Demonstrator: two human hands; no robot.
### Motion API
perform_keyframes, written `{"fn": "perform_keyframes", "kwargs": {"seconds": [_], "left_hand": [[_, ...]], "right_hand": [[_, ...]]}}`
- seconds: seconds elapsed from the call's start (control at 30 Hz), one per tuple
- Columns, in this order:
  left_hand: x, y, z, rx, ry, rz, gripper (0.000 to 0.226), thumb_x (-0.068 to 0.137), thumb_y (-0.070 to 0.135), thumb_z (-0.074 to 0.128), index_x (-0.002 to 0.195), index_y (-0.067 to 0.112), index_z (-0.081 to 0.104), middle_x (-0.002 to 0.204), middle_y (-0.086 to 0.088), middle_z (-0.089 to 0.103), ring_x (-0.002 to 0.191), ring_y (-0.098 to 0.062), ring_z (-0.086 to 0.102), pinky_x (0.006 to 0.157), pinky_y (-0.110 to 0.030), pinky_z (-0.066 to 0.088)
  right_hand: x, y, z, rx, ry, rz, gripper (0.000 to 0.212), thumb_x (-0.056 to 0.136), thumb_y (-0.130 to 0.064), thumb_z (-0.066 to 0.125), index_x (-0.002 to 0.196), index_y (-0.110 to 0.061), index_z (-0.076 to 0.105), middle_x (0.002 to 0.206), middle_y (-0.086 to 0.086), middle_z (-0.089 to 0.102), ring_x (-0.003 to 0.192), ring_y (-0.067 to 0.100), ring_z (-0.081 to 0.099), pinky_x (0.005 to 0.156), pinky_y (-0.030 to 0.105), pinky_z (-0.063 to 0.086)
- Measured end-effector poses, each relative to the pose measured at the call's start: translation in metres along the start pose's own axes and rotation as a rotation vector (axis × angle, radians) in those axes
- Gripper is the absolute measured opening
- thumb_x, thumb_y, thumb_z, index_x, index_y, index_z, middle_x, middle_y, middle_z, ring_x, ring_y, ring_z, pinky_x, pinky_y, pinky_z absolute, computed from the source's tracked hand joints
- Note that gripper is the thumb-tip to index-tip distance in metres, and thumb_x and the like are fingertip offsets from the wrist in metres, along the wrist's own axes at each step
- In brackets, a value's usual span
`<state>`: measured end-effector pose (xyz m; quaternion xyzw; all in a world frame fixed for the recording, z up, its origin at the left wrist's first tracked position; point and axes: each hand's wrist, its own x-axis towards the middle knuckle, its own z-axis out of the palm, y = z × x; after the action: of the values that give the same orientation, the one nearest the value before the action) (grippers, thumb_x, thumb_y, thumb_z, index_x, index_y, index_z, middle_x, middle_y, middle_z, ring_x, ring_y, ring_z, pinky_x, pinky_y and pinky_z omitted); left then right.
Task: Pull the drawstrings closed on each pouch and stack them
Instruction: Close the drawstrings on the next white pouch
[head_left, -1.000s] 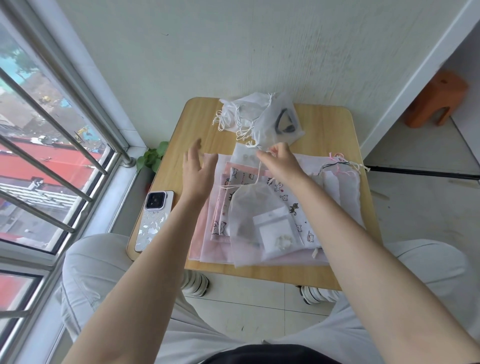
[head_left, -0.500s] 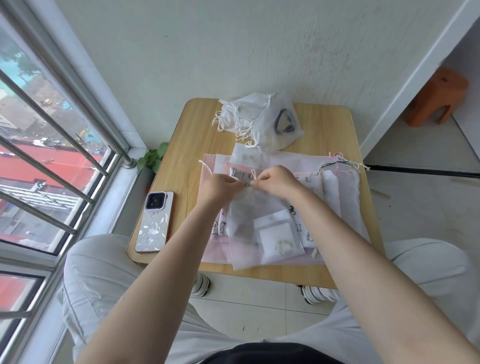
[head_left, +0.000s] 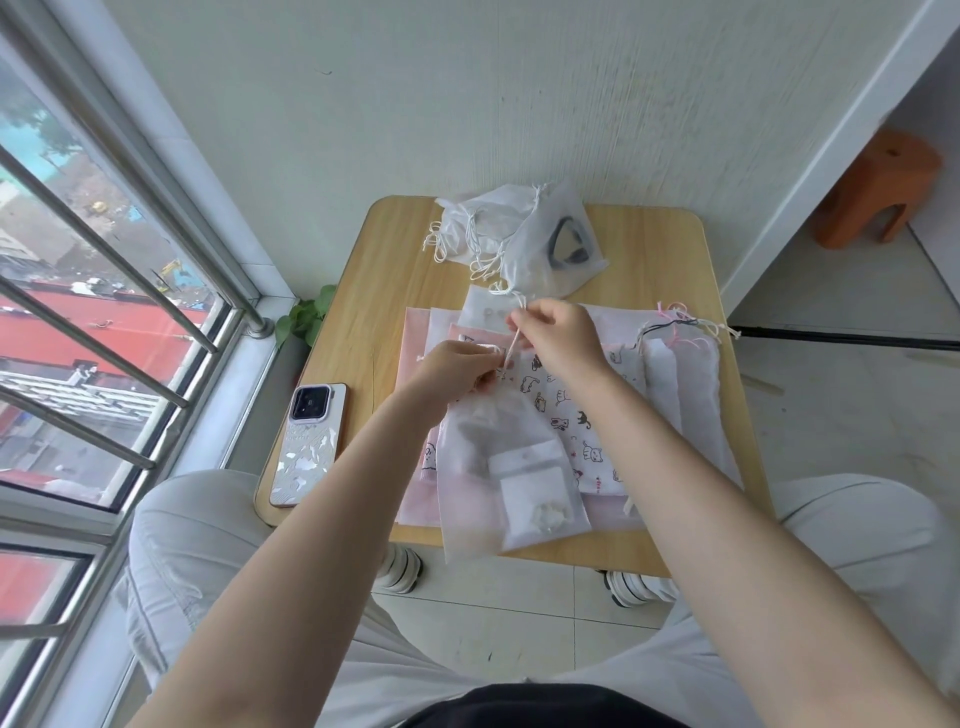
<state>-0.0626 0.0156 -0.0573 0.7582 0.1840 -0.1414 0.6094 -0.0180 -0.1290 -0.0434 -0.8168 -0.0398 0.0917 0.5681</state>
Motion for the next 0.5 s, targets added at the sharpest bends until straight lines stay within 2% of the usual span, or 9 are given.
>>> {"fn": "perform_keyframes", "kwargs": {"seconds": [0.1,0.17,0.2,0.23,0.3,0.37,0.43,0.5], "left_hand": [[-0.003,0.010,0.003,0.117,-0.182,0.025,0.019,0.082,0.030,0.071,0.086,0.013,0.079,0.068,0.002,0.052,0.065,-0.014,0.043,0.061,-0.022,0.036],[-0.004,0.012,0.004,0.103,-0.230,0.076,0.019,0.087,0.033,0.068,0.077,0.022,0.080,0.069,0.002,0.050,0.069,-0.014,0.042,0.067,-0.024,0.037],[-0.003,0.011,0.004,0.084,-0.227,0.088,0.025,0.091,0.032,0.065,0.073,0.022,0.078,0.067,0.003,0.050,0.066,-0.013,0.042,0.065,-0.022,0.037],[-0.002,0.010,0.003,0.063,-0.216,0.080,0.028,0.093,0.032,0.063,0.071,0.021,0.076,0.064,0.004,0.051,0.062,-0.011,0.042,0.061,-0.019,0.036],[0.000,0.008,0.002,0.026,-0.180,0.052,0.031,0.090,0.038,0.063,0.071,0.015,0.070,0.061,0.002,0.054,0.058,-0.012,0.043,0.056,-0.022,0.032],[0.004,0.005,-0.001,-0.018,-0.127,0.054,0.030,0.089,0.037,0.062,0.074,0.013,0.071,0.060,0.001,0.057,0.058,-0.014,0.044,0.058,-0.026,0.031],[0.007,0.002,-0.003,-0.067,-0.058,0.066,0.031,0.096,0.025,0.056,0.074,0.014,0.073,0.058,0.002,0.059,0.055,-0.012,0.047,0.058,-0.024,0.035],[0.009,0.000,-0.003,-0.137,0.006,0.058,0.029,0.098,0.020,0.054,0.076,0.011,0.071,0.059,-0.001,0.061,0.056,-0.013,0.050,0.061,-0.024,0.040]], "right_hand": [[0.000,-0.013,0.001,0.074,-0.071,-0.061,0.018,0.094,-0.017,0.057,0.086,-0.012,0.072,0.084,-0.001,0.073,0.080,0.011,0.070,0.081,0.029,0.057],[-0.001,-0.015,0.002,0.060,-0.134,-0.039,0.022,0.097,-0.018,0.054,0.092,-0.006,0.071,0.082,0.002,0.072,0.065,0.008,0.066,0.062,0.024,0.057],[-0.002,-0.016,0.002,0.026,-0.154,-0.012,0.026,0.098,-0.022,0.051,0.092,-0.006,0.070,0.080,0.002,0.070,0.059,0.008,0.062,0.053,0.022,0.052],[-0.002,-0.016,0.001,-0.021,-0.166,0.012,0.030,0.099,-0.026,0.048,0.090,-0.006,0.070,0.076,0.001,0.068,0.056,0.010,0.060,0.050,0.023,0.050],[-0.003,-0.015,-0.001,-0.161,-0.188,0.042,0.039,0.099,-0.033,0.044,0.079,-0.008,0.066,0.067,-0.002,0.064,0.056,0.014,0.058,0.057,0.029,0.049],[-0.003,-0.011,-0.006,-0.318,-0.222,0.066,0.041,0.098,-0.037,0.045,0.069,-0.010,0.055,0.059,-0.002,0.057,0.054,0.014,0.050,0.058,0.029,0.040],[-0.005,-0.007,-0.010,-0.378,-0.258,0.094,0.039,0.093,-0.043,0.052,0.070,-0.011,0.053,0.061,0.003,0.053,0.056,0.016,0.045,0.056,0.028,0.034],[-0.007,-0.006,-0.013,-0.343,-0.290,0.122,0.031,0.090,-0.039,0.057,0.078,-0.011,0.060,0.066,0.005,0.050,0.056,0.015,0.043,0.053,0.025,0.033]]}}
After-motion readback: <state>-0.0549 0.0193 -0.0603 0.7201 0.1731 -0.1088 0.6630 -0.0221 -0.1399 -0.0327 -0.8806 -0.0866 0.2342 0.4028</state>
